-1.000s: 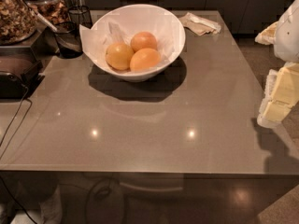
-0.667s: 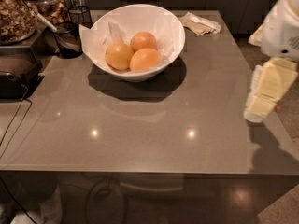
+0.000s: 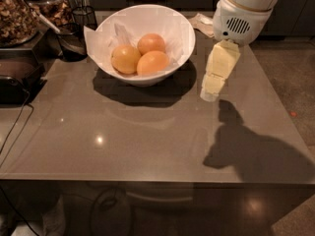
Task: Pick orange from white bowl
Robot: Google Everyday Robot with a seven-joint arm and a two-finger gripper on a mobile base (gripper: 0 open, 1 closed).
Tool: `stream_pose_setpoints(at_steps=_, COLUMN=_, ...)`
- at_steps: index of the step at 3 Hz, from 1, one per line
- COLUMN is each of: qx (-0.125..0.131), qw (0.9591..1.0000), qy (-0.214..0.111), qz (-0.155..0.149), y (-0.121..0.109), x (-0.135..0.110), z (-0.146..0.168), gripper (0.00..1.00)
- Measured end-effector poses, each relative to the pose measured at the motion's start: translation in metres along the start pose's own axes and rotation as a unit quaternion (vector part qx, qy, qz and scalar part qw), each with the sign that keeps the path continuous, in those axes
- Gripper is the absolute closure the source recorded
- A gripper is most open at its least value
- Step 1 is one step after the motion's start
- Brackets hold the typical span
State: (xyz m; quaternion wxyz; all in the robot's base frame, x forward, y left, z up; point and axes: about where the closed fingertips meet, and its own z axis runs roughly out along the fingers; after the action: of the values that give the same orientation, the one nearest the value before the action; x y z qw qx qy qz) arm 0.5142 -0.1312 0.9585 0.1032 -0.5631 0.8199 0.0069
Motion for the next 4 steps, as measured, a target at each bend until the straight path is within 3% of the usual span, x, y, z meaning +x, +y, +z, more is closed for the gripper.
stream_pose_setpoints(at_steps=2, qx=-0.054, qw=0.9954, qy=-0.048, qz=0.063, y=-0.033, x=-0.046, z=0.017, gripper=0.0)
stream_pose_setpoints(at_steps=3, qx=-0.069, qw=0.9933, qy=-0.064, qz=0.067, y=-0.037, x=-0.073, z=0.023, gripper=0.0)
stream_pose_setpoints(at_steps=4, qx=-0.056, qw=0.9917, qy=-0.081, qz=0.083, y=-0.042, x=-0.076, z=0.024, gripper=0.0)
